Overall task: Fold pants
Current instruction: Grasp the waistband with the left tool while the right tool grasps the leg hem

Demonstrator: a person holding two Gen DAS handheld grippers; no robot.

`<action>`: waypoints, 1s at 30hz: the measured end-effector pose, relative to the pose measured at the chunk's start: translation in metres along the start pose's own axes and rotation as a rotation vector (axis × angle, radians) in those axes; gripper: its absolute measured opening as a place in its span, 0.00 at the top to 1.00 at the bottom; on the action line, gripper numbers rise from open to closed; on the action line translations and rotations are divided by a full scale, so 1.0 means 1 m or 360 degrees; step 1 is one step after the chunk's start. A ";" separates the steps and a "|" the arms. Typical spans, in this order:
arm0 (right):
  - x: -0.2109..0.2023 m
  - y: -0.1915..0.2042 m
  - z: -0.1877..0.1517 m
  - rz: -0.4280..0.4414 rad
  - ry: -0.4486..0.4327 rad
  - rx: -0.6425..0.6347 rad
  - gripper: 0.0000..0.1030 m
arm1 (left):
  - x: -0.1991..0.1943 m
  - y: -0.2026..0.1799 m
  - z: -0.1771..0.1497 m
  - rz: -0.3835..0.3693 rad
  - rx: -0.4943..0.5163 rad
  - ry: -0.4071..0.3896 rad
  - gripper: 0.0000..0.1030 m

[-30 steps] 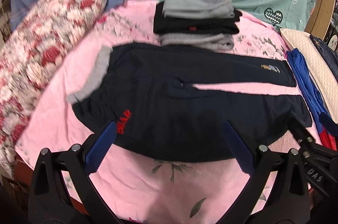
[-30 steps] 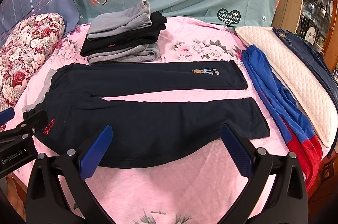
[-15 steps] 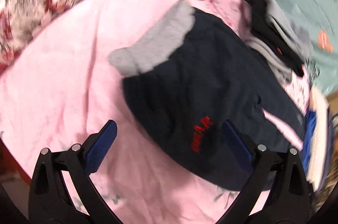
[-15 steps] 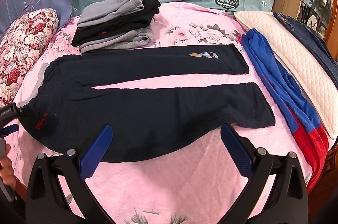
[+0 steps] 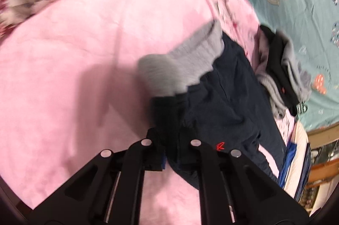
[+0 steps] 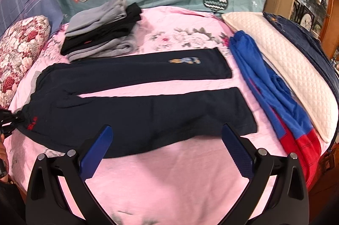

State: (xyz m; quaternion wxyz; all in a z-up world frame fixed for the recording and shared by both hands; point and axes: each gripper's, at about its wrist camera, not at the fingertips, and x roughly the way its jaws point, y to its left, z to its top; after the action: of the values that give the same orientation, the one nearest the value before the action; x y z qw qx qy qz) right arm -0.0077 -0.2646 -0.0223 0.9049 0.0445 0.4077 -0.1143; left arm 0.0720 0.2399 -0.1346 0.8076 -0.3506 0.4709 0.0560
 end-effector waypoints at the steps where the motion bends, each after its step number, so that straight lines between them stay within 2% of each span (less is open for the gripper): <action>1: 0.000 -0.016 0.003 -0.0048 0.0010 0.0023 0.01 | -0.004 0.006 -0.004 0.0000 -0.0011 -0.0007 0.93; 3: 0.005 -0.047 0.009 -0.0114 0.0065 0.0074 0.01 | -0.002 0.009 -0.008 0.0002 0.0003 0.0008 0.93; 4: 0.013 -0.072 0.013 -0.0123 0.0145 0.0137 0.01 | -0.002 0.008 -0.011 0.0014 0.0033 0.0007 0.93; 9: 0.058 -0.147 0.014 0.0001 0.0448 0.0446 0.01 | -0.005 0.004 -0.010 0.0049 0.0129 -0.0018 0.93; 12: 0.082 -0.164 0.009 0.0068 0.0542 0.0549 0.01 | -0.002 0.001 -0.008 0.0057 0.0142 -0.0006 0.93; 16: 0.107 -0.164 0.003 0.0158 0.0643 0.0627 0.01 | -0.002 0.004 -0.008 0.0052 0.0136 0.0010 0.92; 20: 0.125 -0.166 -0.002 0.0246 0.0685 0.0671 0.03 | 0.000 0.001 -0.008 0.0087 0.0156 0.0009 0.92; 21: 0.129 -0.167 -0.003 0.0285 0.0683 0.0692 0.17 | 0.000 0.000 -0.008 0.0095 0.0161 0.0008 0.92; 22: 0.129 -0.168 -0.005 0.0260 0.0664 0.0706 0.22 | 0.001 0.000 -0.009 0.0102 0.0165 0.0005 0.92; 23: 0.126 -0.171 -0.005 0.0207 0.0616 0.0708 0.40 | 0.001 0.000 -0.009 0.0106 0.0168 0.0002 0.92; 24: 0.125 -0.175 -0.005 0.0198 0.0579 0.0713 0.68 | 0.001 -0.001 -0.009 0.0112 0.0171 -0.0002 0.92; 25: 0.127 -0.180 -0.007 0.0298 0.0556 0.0765 0.82 | 0.002 -0.001 -0.009 0.0116 0.0168 -0.0005 0.92; 26: 0.129 -0.184 -0.009 0.0342 0.0556 0.0813 0.87 | 0.002 -0.001 -0.008 0.0116 0.0161 -0.0008 0.92; 30: 0.118 -0.184 -0.011 0.0319 0.0466 0.0824 0.90 | -0.007 0.000 -0.010 0.0100 0.0134 -0.0055 0.93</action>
State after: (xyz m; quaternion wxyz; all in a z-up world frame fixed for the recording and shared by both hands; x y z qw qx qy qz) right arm 0.0158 -0.4612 -0.1157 0.8018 0.3295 0.4846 -0.1168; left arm 0.0613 0.2353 -0.1316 0.8274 -0.3003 0.4697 0.0675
